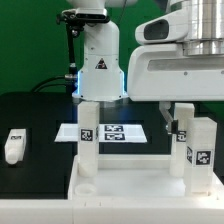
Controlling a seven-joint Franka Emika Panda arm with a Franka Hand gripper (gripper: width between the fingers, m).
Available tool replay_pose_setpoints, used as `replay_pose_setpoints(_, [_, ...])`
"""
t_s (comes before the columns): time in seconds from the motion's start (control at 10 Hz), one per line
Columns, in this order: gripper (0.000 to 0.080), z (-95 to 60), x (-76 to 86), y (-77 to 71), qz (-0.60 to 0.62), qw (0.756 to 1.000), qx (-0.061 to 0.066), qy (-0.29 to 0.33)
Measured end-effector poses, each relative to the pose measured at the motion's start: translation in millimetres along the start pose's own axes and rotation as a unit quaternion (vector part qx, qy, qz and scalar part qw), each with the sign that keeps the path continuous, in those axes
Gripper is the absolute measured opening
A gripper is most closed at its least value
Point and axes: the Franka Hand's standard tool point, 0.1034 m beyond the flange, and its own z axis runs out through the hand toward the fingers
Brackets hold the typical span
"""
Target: Assemble desk
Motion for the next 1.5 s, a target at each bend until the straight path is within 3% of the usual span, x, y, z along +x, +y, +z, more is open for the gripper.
replay_pose_setpoints(0.1, [0.0560,0.2,-0.1,0.0,0.026,1.000,0.000,0.000])
replay_pose_setpoints(0.2, [0.0374,0.2,-0.1,0.0,0.065,0.998,0.000,0.000])
replay_pose_setpoints(0.3, [0.0288,0.3,0.8,2.1,0.103,0.995,-0.001,0.000])
replay_pose_setpoints(0.5, [0.0288,0.3,-0.9,3.6,0.220,0.975,-0.008,-0.010])
replay_pose_setpoints(0.6, [0.0288,0.1,-3.5,4.5,0.317,0.948,-0.015,-0.017])
replay_pose_setpoints(0.8, [0.0288,2.1,-3.5,11.4,0.526,0.850,0.003,-0.031])
replay_pose_setpoints(1.0, [0.0288,1.9,-5.0,11.5,0.565,0.825,0.005,-0.033])
replay_pose_setpoints(1.4, [0.0288,2.5,-6.0,11.6,0.668,0.743,0.000,-0.036])
replay_pose_setpoints(1.5, [0.0288,2.4,-5.8,11.6,0.657,0.753,0.001,-0.035])
